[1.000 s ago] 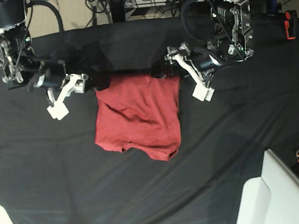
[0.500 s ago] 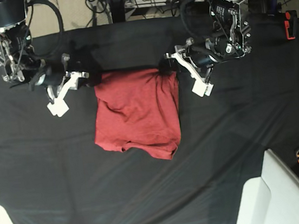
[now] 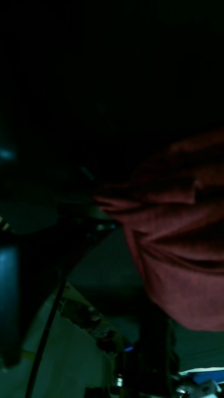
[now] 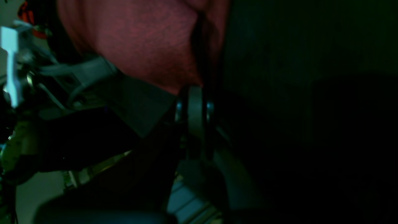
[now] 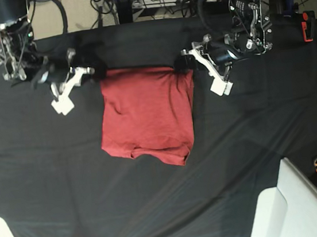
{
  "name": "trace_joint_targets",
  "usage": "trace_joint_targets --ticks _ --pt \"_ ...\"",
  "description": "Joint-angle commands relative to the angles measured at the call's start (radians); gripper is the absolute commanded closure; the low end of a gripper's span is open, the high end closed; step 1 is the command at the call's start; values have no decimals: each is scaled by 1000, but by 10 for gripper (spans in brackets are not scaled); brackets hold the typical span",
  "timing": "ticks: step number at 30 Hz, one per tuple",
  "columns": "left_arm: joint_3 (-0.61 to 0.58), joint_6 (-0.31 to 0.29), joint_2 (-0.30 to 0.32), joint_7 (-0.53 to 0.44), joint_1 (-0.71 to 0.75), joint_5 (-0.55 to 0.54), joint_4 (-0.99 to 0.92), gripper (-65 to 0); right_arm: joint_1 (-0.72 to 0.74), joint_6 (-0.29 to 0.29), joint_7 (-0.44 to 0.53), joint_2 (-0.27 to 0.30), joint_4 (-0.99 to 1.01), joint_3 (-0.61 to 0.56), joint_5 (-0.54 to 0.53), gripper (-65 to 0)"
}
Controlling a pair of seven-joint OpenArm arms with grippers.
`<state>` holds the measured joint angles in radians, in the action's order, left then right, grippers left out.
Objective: Fold the T-shirt properly
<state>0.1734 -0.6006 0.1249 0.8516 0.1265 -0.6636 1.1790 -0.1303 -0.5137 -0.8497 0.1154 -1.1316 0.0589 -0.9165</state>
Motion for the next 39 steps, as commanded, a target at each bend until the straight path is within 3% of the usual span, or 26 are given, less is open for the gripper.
trace_joint_targets --ticks 1,7,16,22,25,28,33,36,39 --pt "2 17 14 21 3 32 8 0 8 -9 8 5 -14 2 -14 -2" --pt "-1 17 12 21 3 32 8 0 5 -9 -59 -7 -15 3 -16 -2" --pt "2 17 12 21 6 32 11 0 4 -4 -66 -9 -18 9 -17 -15" --pt "2 18 29 28 31 32 80 0 4 -7 -61 -9 -21 14 -19 -287" --pt "2 18 35 28 60 32 112 -2 -12 -7 -61 -9 -48 46 -19 -293" --pt "4 32 61 28 98 32 152 -178 -47 -3 -64 -9 -146 88 -19 -297" --pt "4 69 68 28 114 32 204 -375 -82 -1 -66 -9 -250 101 -19 -299" --pt "2 69 63 28 114 29 235 -425 -93 0 -61 -9 -262 101 -19 -293" --pt "5 69 66 28 137 31 266 -428 -98 0 -59 2 -279 101 -11 -291"
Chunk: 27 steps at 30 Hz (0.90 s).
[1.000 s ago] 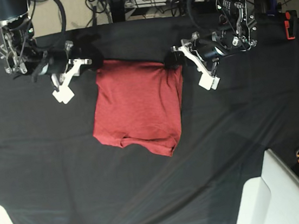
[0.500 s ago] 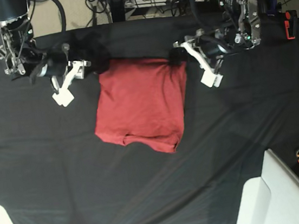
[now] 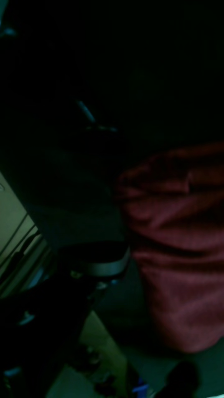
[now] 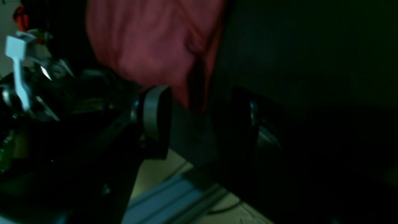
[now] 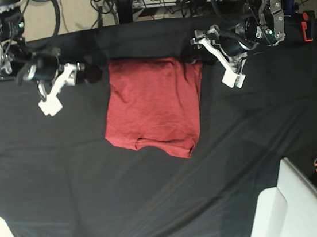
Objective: Fold the T-shirt properly
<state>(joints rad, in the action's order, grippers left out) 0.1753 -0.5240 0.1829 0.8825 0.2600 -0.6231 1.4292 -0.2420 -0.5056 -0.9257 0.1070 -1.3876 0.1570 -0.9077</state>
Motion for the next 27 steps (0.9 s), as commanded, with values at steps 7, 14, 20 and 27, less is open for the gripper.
trace_joint_targets --ticks 7,14,20,27 --pt "100 35 48 -10 124 -7 166 -410 -52 -8 153 102 -151 -6 77 -288" --pt "106 37 11 -12 261 329 407 0 -156 -8 172 95 -293 3 396 0" --pt "100 28 -43 -72 342 575 450 0 -282 -8 172 93 -404 72 462 -5" --pt "100 28 4 -144 473 582 445 0 -472 -8 164 102 -485 230 465 -6"
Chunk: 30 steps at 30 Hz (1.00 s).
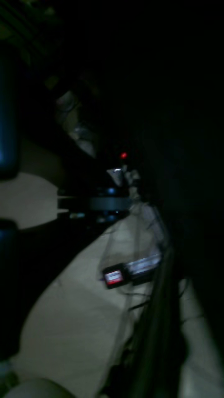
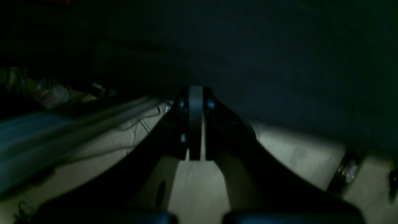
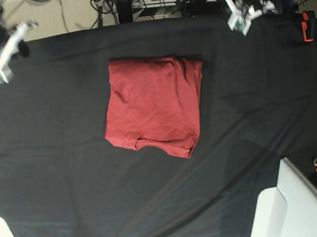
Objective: Fold the T-shirt properly
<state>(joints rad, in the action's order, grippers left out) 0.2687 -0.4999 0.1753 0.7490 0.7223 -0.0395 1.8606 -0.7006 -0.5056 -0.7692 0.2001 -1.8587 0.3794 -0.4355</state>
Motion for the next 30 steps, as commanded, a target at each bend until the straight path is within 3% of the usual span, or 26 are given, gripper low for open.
trace_joint_targets --ticks 1,6,10,13,15,18,21,24,26,27,28,30 --pt "7 4 19 -10 27 -1 14 0 -41 -8 7 9 -11 20 -6 -6" --pt "-9 4 33 -12 89 0 -14 0 -169 -9 7 11 -8 34 -4 -6" --pt "-144 10 71 -67 87 2 -172 0 -190 -9 12 12 116 -17 10 -6" --pt "-276 11 100 -225 69 3 -382 0 -141 -9 30 25 294 -119 132 -6" --pt "-335 11 96 -342 24 2 -548 0 -87 -9 98 23 469 -199 237 -6" --pt "-415 11 62 -510 -102 -1 -867 0 69 -8 250 22 853 -351 381 -6" --pt "-441 11 13 -716 -264 0 -1240 0 272 2 448 3 1321 -481 401 -6" --pt "-434 13 -39 -960 -455 0 -1668 0 447 80 742 -20 1688 -587 402 -6" --pt "-440 40 -55 -1109 -551 0 -1855 0 511 175 942 -31 1809 -643 402 -8" --pt "-438 74 -63 -1167 -582 0 -1861 0 531 230 1031 -40 1838 -669 402 -8" --pt "-435 120 -67 -1190 -594 -1 -1861 0 543 295 1077 -50 1844 -692 402 -8" --pt "-440 211 -72 -1167 -605 0 -1861 0 569 405 1078 -64 1841 -722 402 -8"
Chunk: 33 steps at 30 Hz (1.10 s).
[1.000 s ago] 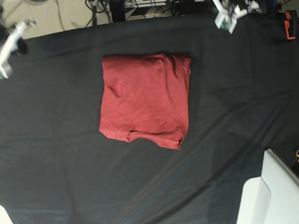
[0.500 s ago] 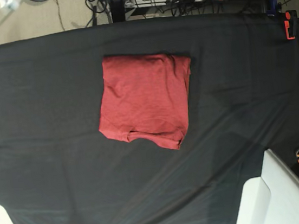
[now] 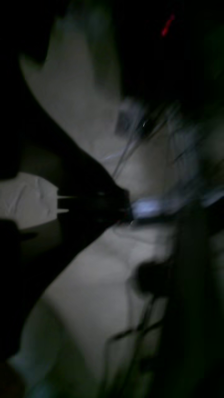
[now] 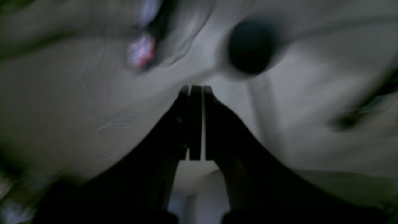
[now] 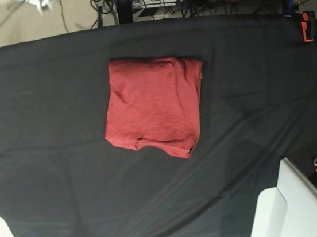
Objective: Fold the T-shirt properly
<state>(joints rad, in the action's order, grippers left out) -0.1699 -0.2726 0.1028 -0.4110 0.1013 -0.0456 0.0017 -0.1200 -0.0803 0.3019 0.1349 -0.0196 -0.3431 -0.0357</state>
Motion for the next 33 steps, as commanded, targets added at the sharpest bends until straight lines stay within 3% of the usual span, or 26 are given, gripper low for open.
trace_joint_targets --ticks 1,4,11,17,21,23,33 --pt "-1 14 1 13 16 6 28 0 4 34 -10 -8 2 -12 3 -8" --pt "-3 57 5 36 16 6 80 0 26 126 -17 -24 0 -9 1 -8" --pt "-3 55 44 40 -19 45 79 0 18 192 -17 -67 -64 -6 0 -8" --pt "-3 57 48 42 -15 180 25 0 6 216 -22 -74 -62 -6 0 -8" --pt "0 59 51 40 10 278 -2 0 -17 221 -53 -47 8 -7 0 -8" --pt "3 59 85 40 59 309 -2 0 -45 221 -57 -28 19 -7 0 -8" --pt "-3 59 105 37 237 303 44 0 -157 218 -56 21 19 -7 0 -8"
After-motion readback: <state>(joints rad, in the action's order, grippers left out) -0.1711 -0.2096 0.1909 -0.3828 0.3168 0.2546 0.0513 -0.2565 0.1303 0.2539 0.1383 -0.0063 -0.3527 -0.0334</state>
